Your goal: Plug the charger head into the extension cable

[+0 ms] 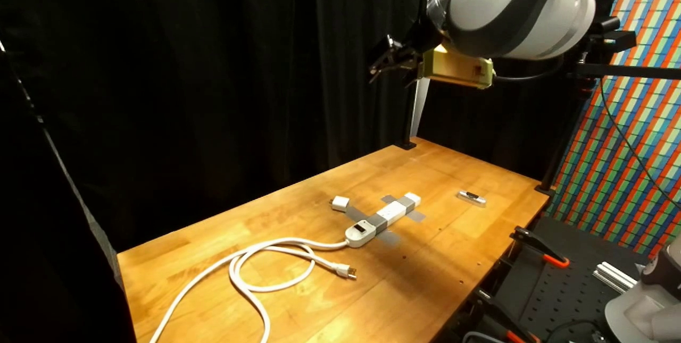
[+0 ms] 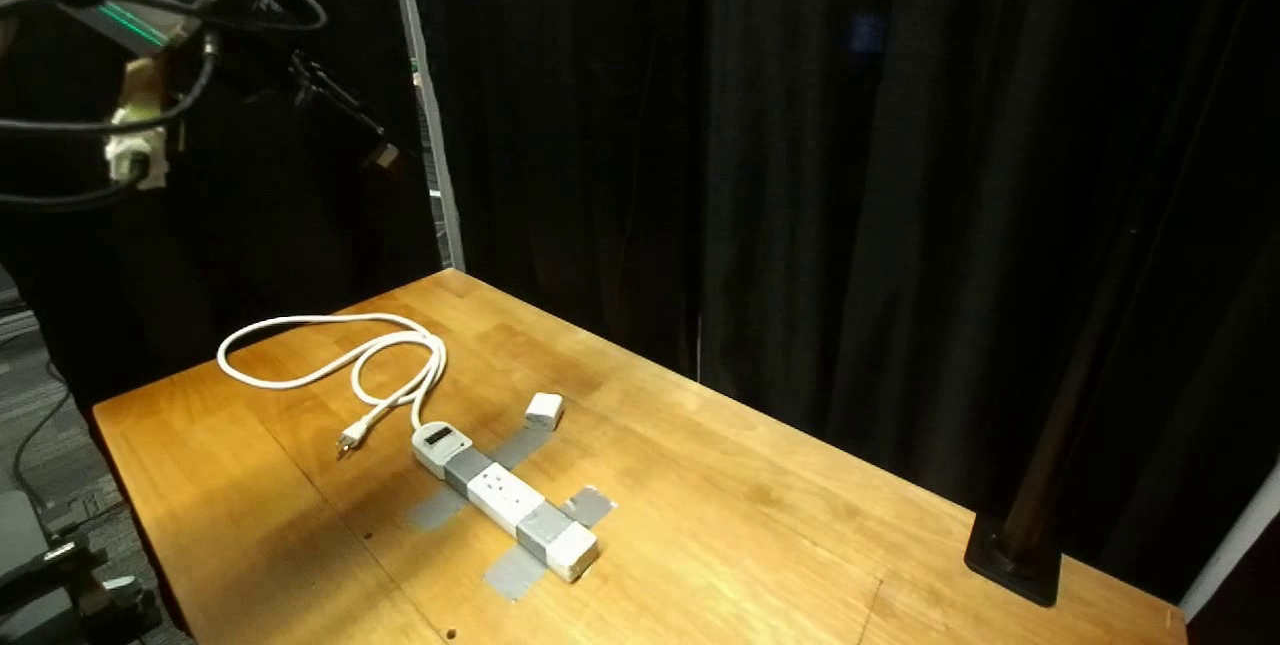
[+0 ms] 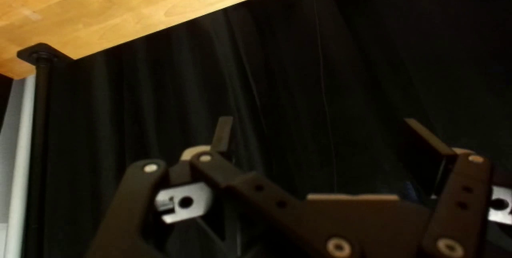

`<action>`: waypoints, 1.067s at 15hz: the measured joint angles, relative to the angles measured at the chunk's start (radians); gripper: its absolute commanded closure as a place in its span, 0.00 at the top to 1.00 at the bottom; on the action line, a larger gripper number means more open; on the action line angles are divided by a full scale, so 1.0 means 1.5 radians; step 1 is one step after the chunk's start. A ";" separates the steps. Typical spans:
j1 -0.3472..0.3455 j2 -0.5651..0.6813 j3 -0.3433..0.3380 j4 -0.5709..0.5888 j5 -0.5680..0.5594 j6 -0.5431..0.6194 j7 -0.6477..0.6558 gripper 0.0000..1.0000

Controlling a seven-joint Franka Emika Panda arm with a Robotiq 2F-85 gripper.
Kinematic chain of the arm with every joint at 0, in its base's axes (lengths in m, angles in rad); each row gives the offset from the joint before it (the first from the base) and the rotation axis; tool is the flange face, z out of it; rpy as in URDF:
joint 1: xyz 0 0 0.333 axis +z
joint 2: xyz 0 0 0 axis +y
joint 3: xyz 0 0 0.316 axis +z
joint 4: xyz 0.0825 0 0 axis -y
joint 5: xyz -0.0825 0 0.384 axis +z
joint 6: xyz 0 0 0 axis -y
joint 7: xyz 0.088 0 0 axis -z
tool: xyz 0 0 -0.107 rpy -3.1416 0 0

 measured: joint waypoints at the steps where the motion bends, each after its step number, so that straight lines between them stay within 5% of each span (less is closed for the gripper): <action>1: -0.051 0.031 0.051 -0.001 0.000 0.047 -0.004 1.00; 6: -0.326 0.181 0.279 -0.001 0.157 0.284 -0.153 1.00; 8: -0.398 0.243 0.338 -0.001 0.213 0.380 -0.201 1.00; 12: -0.384 0.383 0.355 -0.001 0.253 0.552 -0.266 1.00; 16: -0.237 0.529 0.262 0.001 0.232 0.670 -0.302 1.00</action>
